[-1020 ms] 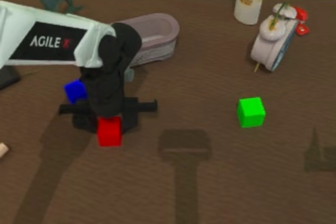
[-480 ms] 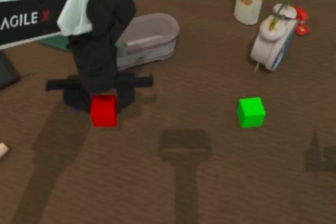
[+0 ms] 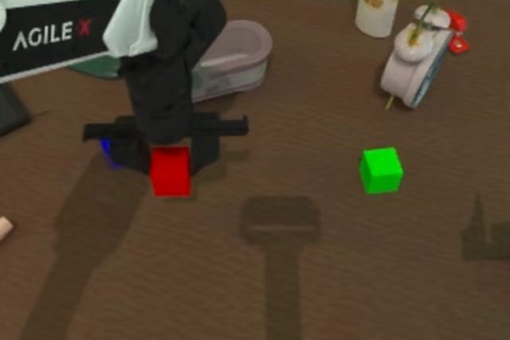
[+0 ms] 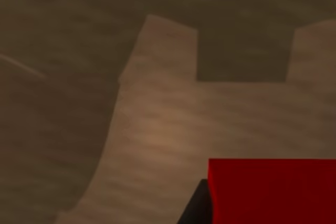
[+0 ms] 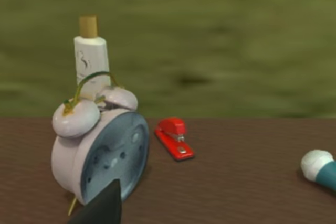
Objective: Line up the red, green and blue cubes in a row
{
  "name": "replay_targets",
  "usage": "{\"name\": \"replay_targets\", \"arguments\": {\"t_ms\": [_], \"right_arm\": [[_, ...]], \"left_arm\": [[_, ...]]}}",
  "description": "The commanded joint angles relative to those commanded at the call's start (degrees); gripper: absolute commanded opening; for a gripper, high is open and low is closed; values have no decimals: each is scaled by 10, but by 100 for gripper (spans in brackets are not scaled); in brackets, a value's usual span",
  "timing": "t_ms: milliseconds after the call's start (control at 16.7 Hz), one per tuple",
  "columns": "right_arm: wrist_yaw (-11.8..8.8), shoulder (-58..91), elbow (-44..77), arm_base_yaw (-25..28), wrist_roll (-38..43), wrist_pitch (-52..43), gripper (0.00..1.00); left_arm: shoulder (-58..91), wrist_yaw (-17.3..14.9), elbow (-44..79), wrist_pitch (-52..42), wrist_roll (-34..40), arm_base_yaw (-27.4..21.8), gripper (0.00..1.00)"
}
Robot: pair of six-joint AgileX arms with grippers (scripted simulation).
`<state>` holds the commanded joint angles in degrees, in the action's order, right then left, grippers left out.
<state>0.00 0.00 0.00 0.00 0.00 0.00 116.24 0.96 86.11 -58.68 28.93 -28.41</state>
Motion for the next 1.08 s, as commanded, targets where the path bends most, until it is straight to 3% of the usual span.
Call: {"name": "replay_targets", "arguments": {"t_ms": [300,600,1080], "right_arm": [[0,0,0,0,0,0,100],[0,0,0,0,0,0,100],[0,0,0,0,0,0,100]], "left_arm": [[-15,1,13,-25,56,-61,0],[-12,1,10,-22,55,-60,0],[32,1,-77,113,56,-62,0]]}}
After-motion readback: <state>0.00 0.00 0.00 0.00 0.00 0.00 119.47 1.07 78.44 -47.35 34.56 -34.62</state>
